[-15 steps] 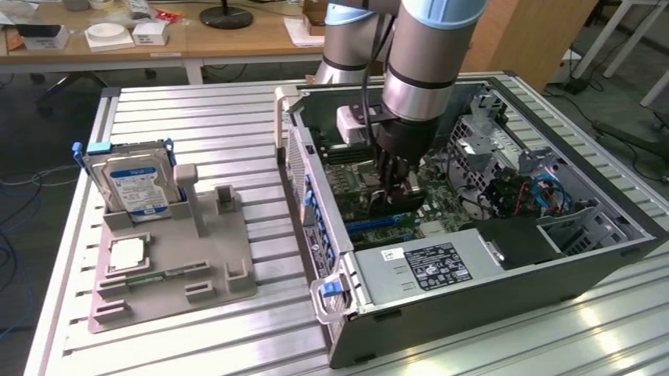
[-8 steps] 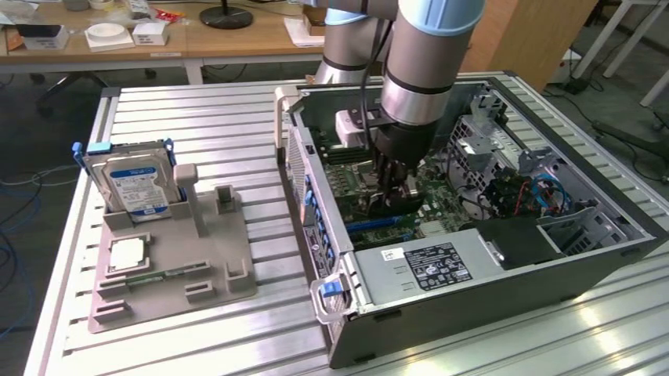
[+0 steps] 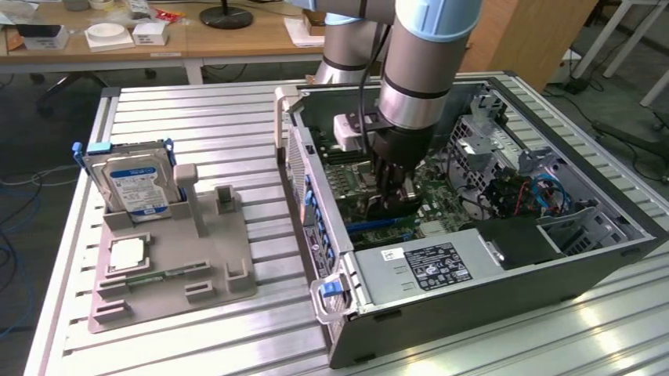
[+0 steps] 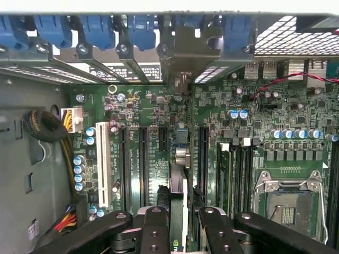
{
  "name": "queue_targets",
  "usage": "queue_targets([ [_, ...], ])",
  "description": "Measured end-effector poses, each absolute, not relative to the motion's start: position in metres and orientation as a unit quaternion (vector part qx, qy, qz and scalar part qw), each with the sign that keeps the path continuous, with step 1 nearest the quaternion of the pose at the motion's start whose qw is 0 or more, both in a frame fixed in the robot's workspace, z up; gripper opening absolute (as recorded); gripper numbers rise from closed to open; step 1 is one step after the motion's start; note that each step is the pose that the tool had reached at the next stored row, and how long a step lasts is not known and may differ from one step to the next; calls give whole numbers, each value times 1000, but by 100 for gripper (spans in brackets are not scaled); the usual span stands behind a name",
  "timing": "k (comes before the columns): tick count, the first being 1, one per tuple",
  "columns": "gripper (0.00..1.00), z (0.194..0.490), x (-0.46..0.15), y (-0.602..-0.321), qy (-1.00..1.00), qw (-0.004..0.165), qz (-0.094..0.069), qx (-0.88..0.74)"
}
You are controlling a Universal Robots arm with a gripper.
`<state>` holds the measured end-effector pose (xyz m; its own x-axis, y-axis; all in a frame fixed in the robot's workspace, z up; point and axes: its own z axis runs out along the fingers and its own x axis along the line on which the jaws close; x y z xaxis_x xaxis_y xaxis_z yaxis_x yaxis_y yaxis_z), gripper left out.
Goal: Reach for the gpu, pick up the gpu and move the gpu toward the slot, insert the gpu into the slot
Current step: 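Insert the gpu into the slot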
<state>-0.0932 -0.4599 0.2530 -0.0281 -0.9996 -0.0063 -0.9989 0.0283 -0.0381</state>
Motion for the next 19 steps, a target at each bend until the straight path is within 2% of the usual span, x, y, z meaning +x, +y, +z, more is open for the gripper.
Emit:
queue_targets([
  [19, 26, 246, -95, -460, 717, 16, -11, -697],
])
